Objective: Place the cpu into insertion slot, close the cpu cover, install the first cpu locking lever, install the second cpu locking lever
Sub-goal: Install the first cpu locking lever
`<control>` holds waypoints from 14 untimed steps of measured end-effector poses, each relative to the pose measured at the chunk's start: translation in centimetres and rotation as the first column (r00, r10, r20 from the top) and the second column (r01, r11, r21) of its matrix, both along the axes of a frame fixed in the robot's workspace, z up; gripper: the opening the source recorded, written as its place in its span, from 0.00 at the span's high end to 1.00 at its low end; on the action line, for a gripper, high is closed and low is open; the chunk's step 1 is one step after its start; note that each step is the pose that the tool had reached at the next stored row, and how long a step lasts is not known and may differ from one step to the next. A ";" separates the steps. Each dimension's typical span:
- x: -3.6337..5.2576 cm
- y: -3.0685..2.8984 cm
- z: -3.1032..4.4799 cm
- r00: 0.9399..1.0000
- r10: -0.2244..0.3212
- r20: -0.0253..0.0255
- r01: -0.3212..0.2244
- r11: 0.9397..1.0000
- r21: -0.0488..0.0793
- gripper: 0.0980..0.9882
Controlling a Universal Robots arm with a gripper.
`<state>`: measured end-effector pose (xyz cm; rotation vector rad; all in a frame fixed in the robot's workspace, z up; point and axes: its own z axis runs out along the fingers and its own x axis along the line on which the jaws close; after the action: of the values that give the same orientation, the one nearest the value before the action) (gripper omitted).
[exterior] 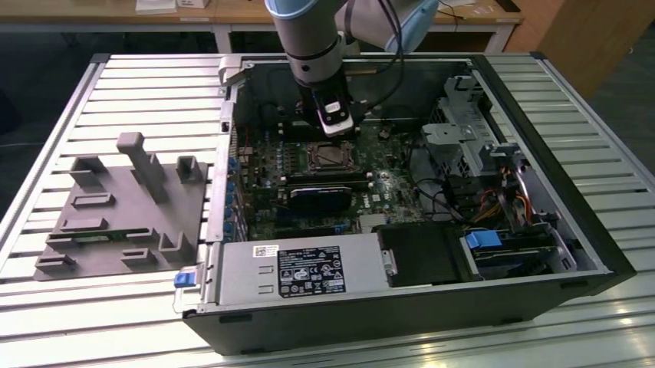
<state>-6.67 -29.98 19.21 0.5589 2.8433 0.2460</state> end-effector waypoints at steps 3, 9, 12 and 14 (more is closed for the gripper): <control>0.00 -0.03 0.00 1.000 0.000 0.000 0.000 1.000 0.000 1.00; 0.00 -0.04 0.44 1.000 0.000 0.000 0.000 1.000 0.000 1.00; 0.00 -0.04 0.98 1.000 0.000 0.000 0.000 1.000 0.000 1.00; 0.00 -0.04 1.39 1.000 0.000 0.000 0.000 1.000 0.000 1.00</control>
<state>-6.67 -30.02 20.59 0.5589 2.8433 0.2459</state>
